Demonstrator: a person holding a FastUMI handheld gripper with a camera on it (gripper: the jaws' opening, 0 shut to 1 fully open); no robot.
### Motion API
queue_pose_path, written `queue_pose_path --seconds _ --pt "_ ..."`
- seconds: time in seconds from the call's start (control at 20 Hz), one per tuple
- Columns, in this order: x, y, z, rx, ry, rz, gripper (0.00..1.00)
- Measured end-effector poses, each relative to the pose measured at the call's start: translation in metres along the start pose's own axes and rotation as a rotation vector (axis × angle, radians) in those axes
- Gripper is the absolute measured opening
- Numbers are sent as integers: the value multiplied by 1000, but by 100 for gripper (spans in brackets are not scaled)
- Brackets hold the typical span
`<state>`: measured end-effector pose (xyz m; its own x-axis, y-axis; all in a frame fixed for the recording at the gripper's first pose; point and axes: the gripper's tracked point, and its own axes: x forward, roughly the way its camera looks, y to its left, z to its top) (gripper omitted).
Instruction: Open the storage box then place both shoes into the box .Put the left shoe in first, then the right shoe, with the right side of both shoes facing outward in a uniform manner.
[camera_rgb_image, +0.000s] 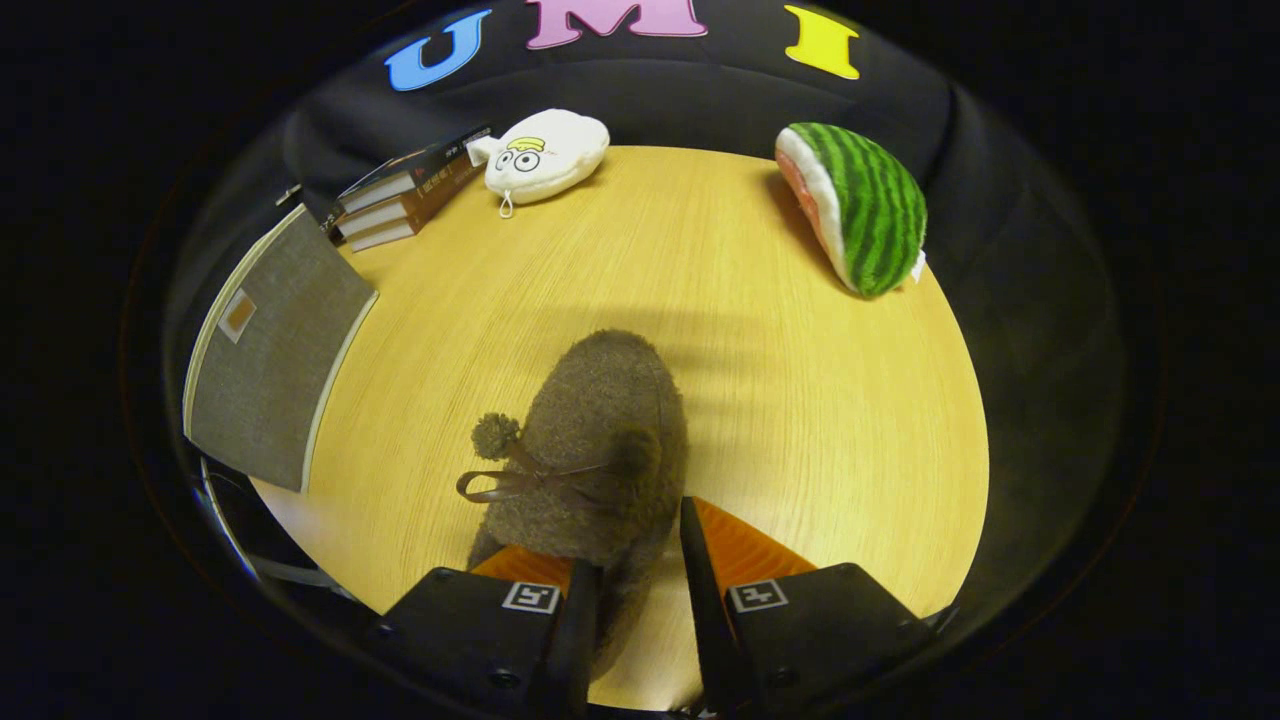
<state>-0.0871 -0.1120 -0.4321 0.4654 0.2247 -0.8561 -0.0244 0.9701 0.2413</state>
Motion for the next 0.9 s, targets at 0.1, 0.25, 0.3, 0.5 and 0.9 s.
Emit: queue_pose_path --seconds 0.1,0.25,0.3,0.5,0.9 --pt "0 -9 4 15 8 -45 32" --pt "-6 -9 3 107 35 -35 9" --pt "-12 -8 4 137 35 -28 7" --pt "-46 1 20 162 0 -53 6" --pt "-131 105 115 172 -139 13 6"
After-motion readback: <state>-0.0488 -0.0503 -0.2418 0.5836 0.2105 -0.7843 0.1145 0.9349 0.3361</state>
